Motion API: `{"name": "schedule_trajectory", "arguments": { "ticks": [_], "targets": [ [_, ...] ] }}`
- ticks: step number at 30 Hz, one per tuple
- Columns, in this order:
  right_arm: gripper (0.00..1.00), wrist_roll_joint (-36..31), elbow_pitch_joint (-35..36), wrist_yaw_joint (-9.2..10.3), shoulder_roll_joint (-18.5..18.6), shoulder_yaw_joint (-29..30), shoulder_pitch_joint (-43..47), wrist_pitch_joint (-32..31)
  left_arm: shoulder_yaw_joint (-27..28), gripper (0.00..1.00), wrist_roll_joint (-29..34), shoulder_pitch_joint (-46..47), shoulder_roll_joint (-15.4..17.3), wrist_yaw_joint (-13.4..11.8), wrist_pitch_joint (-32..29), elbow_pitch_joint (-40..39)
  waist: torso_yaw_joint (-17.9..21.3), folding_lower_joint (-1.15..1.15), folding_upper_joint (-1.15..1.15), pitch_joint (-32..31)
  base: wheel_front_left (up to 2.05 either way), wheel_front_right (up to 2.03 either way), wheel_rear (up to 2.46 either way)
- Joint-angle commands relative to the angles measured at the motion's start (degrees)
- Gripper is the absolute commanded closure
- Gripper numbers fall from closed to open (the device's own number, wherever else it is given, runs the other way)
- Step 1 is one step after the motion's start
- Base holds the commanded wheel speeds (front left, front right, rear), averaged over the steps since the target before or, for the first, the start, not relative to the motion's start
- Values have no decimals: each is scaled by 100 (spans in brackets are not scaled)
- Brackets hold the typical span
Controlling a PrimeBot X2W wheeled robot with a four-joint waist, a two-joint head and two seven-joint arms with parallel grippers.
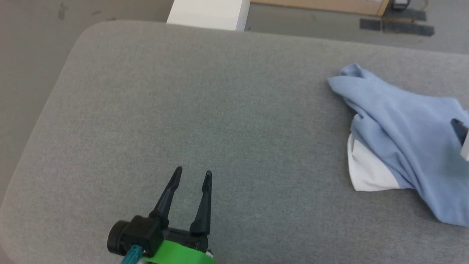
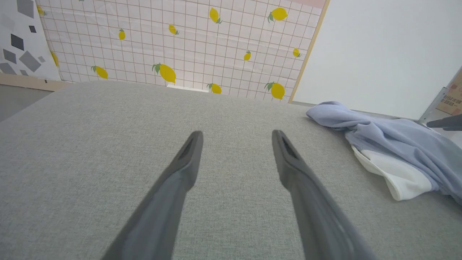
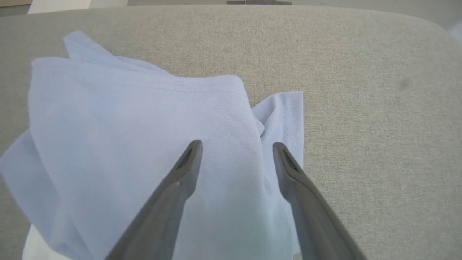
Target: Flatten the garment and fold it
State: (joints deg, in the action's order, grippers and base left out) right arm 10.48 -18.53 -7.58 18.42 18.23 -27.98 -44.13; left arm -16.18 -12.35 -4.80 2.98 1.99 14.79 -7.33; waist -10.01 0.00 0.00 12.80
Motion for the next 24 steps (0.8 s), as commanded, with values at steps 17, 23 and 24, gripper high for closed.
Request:
{"name": "schedule_trajectory", "arguments": {
  "ticks": [17, 23, 24],
  "targets": [
    [100, -41, -399, 9, 1, -106, -449, 290, -90, 0, -63, 287, -11, -94, 21, 63, -46, 0, 0, 285, 0, 0, 0],
    [100, 366, 19, 9, 8, -603, -578, 511, -62, 0, -80, 177, -11, -91, 21, 119, 16, 0, 0, -116, 0, 0, 0],
    [100, 478, 148, 9, -21, -766, -605, 524, -54, 0, -86, 141, -11, -91, 21, 132, 15, 0, 0, -206, 0, 0, 0]
  ]
}}
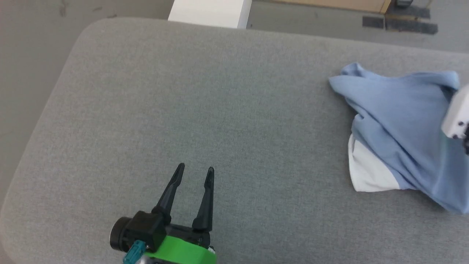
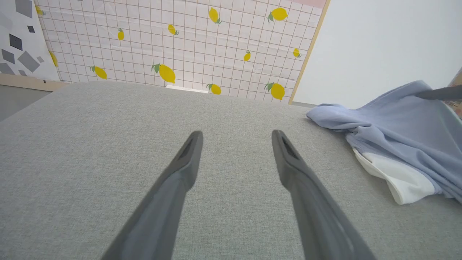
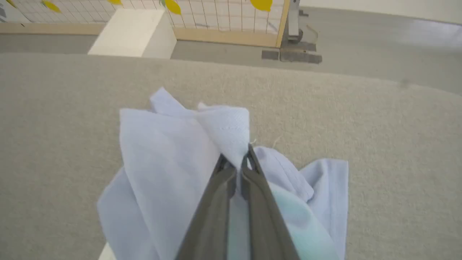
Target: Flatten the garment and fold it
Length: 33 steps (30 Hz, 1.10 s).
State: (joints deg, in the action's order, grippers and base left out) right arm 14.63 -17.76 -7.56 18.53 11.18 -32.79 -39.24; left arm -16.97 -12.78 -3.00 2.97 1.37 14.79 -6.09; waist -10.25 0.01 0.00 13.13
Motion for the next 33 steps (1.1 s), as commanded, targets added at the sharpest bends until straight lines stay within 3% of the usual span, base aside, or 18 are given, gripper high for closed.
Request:
{"name": "schedule_trajectory", "arguments": {
  "ticks": [1, 4, 9, 14, 19, 26, 27, 28, 29, 33],
  "targets": [
    [100, 191, 211, 8, -77, -241, -158, 26, 35, 0, -48, -78, -9, -27, 21, 22, 38, -1, 0, -325, 0, 0, 0],
    [100, 530, 626, 8, -260, -831, -245, -45, 52, 0, -62, -178, -9, -17, 21, 53, 2, -1, 0, -552, 0, 0, 0],
    [100, 1300, 1227, 8, -880, -1998, -300, -276, 96, 0, -53, -371, -9, 12, 21, 70, -123, -1, 0, -821, 0, 0, 0],
    [100, 1896, 1272, 8, -1335, -3156, -43, -386, 167, 0, -34, -521, -9, 33, 21, 64, -306, -1, 0, -925, 0, 0, 0],
    [100, 2126, 526, 8, -1504, -4075, 598, -247, 179, 0, -18, -615, -9, 74, 21, 110, -582, -1, 0, -987, 0, 0, 0],
    [100, 1779, -1001, 8, -1549, -4496, 1025, 174, 106, 0, -72, -600, -9, 95, 21, 141, -926, -1, 0, -956, 0, 0, 0],
    [85, 1757, -1133, 8, -1552, -4503, 1025, 210, 102, 0, -75, -599, -9, 94, 21, 149, -939, -1, 0, -950, 0, 0, 0],
    [51, 1751, -1221, 8, -1554, -4516, 1007, 257, 102, 0, -82, -599, -9, 87, 21, 155, -945, -1, 0, -944, 0, 0, 0],
    [0, 1792, -1280, 8, -1558, -4496, 973, 340, 107, 0, -94, -598, -9, 72, 21, 157, -939, -1, 0, -935, 0, 0, 0],
    [0, 2081, -1110, 8, -1562, -4522, 692, 590, 146, 0, -113, -608, -9, 30, 21, 143, -808, -1, 0, -942, 0, 0, 0]
  ]
}}
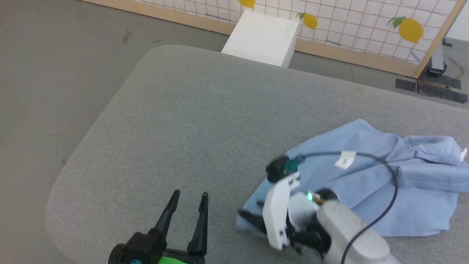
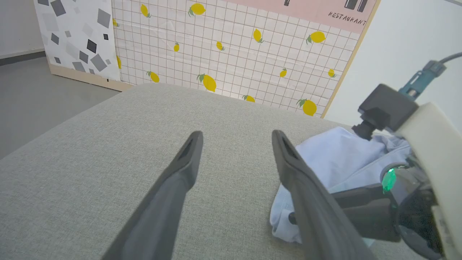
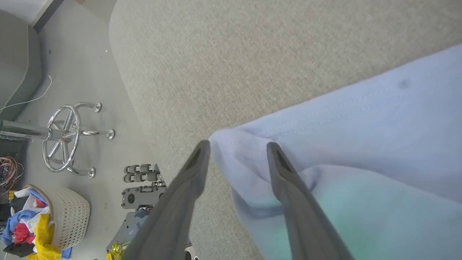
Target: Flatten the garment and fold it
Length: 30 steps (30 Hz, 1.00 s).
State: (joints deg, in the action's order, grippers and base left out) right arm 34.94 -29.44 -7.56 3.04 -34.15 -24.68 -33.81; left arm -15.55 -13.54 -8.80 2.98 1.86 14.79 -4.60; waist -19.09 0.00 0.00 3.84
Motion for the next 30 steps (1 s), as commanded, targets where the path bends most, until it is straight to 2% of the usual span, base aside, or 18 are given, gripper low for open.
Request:
{"name": "schedule_trajectory", "arguments": {
  "ticks": [1, 6, 10, 17, 23, 30],
  "targets": [
    [0, 135, 149, 8, -14, 41, -189, 101, 10, 0, -33, -23, -11, -18, 21, -5, 113, 0, 0, -22, 0, 0, 0],
    [0, 145, 863, 8, 49, 585, -420, 632, 70, 0, -1, -1, -11, -23, 21, -67, 398, 0, 0, -49, 0, 0, 0],
    [0, -442, 1505, 8, 316, 1511, -121, 1213, 106, 0, 59, 23, -11, -17, 21, -153, 640, 0, 0, -23, 0, 0, 0],
    [0, -1490, 2811, 8, 135, 3149, 1163, 2175, 215, 0, 139, 44, -11, -2, 21, -275, 1046, 0, 0, 85, 0, 0, 0],
    [0, -2194, 3408, 8, 0, 3892, 2233, 3121, 238, 0, 155, 6, -11, -3, 21, -330, 1294, 0, 0, 140, 0, 0, 0],
    [0, -1648, 3355, 8, -14, 4227, 3271, 4516, 322, 0, 136, -185, -11, -35, 21, -414, 1409, 0, 0, 121, 0, 0, 0]
  ]
}}
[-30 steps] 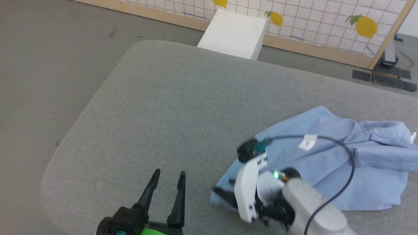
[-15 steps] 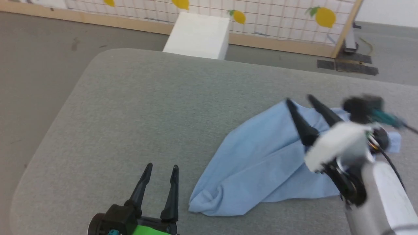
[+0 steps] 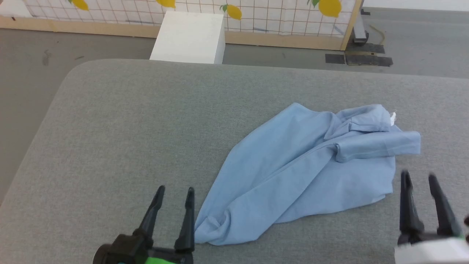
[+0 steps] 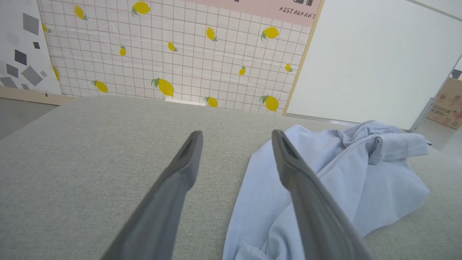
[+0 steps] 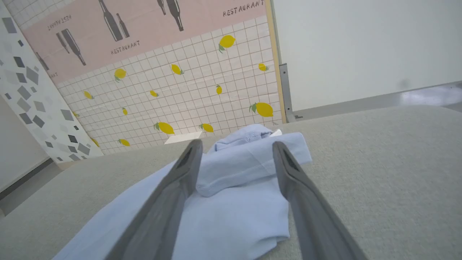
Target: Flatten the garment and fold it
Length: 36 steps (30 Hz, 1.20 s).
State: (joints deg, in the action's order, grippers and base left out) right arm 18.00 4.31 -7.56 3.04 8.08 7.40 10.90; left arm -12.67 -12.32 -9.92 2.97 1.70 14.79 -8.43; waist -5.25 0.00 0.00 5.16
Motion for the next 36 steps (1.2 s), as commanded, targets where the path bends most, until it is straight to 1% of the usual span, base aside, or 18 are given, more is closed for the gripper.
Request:
{"name": "schedule_trajectory", "arguments": {
  "ticks": [1, 6, 8, 12, 14, 16, 19, 21, 24, 28, 31, 36],
  "targets": [
    [0, 134, -69, 8, -14, 10, 186, 148, 67, 0, 24, -110, -9, -28, 21, -40, 53, 0, 0, -19, 0, 0, 0],
    [0, 286, -176, 8, -15, -44, 343, 328, 132, 0, 130, -66, -9, 48, 21, -67, 202, 0, 0, -65, 0, 0, 0],
    [0, 289, -162, 8, -15, -21, 289, 355, 149, 0, 148, 91, -9, 131, 21, -95, 253, 0, 0, -74, 0, 0, 0],
    [0, 304, -123, 8, -15, 18, 187, 384, 82, 0, 236, 653, 85, 343, 21, 11, 325, 0, 0, -24, 0, 0, 0],
    [0, 319, -103, 8, -15, 13, 160, 392, -14, 0, 225, 1100, 207, 432, -35, 163, 346, 0, 0, 56, 0, 0, 0],
    [0, 335, -114, 8, -15, -21, 144, 397, -211, 0, 269, 1732, 396, 503, -395, 439, 360, 0, 0, 171, 0, 0, 0],
    [0, 353, -138, 8, -15, -89, 95, 401, -562, 0, 249, 2625, 589, 554, -1072, 932, 402, 0, 0, 345, 0, 0, 0],
    [0, 365, -144, 8, -16, -149, 30, 403, -772, 0, 117, 3187, 627, 568, -1480, 1325, 458, 0, 0, 488, 0, 0, 0],
    [0, 361, -163, 8, -16, -214, -66, 405, -1266, 0, -95, 3967, 711, 575, -1925, 1969, 533, 0, 0, 695, 0, 0, 0],
    [0, 321, -202, 8, -16, -269, -178, 406, -1664, 0, -506, 4685, 670, 577, -2338, 2856, 629, 0, 0, 924, 0, 0, 0],
    [0, 308, -209, 8, -16, -310, -251, 407, -1817, 0, -747, 5069, 608, 578, -2554, 3415, 710, 0, 0, 1066, 0, 0, 0],
    [0, 293, -219, 8, -16, -425, -371, 404, -2047, 0, -902, 5523, 580, 578, -2743, 4252, 897, 0, 0, 1251, 0, 0, 0]
  ]
}}
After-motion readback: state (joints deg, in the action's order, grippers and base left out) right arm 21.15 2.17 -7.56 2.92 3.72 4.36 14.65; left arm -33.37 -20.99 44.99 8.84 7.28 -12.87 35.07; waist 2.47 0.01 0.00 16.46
